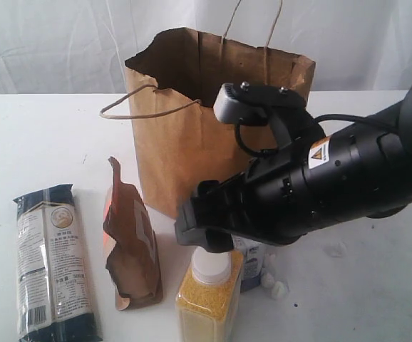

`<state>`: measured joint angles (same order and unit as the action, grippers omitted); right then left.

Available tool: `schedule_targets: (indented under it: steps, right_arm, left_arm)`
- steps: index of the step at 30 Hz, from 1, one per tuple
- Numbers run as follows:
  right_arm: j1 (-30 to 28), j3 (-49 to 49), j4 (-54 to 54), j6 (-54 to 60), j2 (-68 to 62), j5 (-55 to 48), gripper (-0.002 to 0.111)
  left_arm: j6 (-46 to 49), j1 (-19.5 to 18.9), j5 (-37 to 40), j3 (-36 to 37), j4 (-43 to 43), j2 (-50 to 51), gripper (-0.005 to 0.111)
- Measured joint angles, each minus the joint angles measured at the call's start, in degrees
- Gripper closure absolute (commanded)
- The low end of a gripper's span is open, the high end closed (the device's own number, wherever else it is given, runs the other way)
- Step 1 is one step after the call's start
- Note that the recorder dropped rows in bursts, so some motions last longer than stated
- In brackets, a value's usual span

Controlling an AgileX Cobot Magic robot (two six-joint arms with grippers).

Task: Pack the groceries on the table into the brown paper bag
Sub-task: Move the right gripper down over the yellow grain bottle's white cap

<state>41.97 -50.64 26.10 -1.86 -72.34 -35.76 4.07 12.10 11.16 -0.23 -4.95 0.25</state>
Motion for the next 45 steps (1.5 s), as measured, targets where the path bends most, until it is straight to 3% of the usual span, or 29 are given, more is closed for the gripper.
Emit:
schedule_targets:
  steps: [21, 24, 29, 37, 45]
  right_arm:
    - [0.0, 5.8, -10.5, -14.7, 6.1, 9.8, 0.039]
    - [0.0, 5.8, -10.3, -14.8, 6.1, 10.5, 0.03]
    - [0.0, 5.8, -10.3, -15.0, 6.1, 12.7, 0.026]
    - [0.7, 5.8, -10.5, -17.7, 5.0, 10.7, 0.026]
    - [5.4, 5.6, -12.4, -22.5, 4.7, 7.7, 0.026]
  left_arm:
    - [0.0, 0.0, 0.0, 0.0, 0.0, 0.0, 0.107]
    - [0.0, 0.0, 0.0, 0.0, 0.0, 0.0, 0.107]
    - [0.0, 0.0, 0.0, 0.0, 0.0, 0.0, 0.107]
    - [0.0, 0.0, 0.0, 0.0, 0.0, 0.0, 0.107]
    - [0.0, 0.0, 0.0, 0.0, 0.0, 0.0, 0.107]
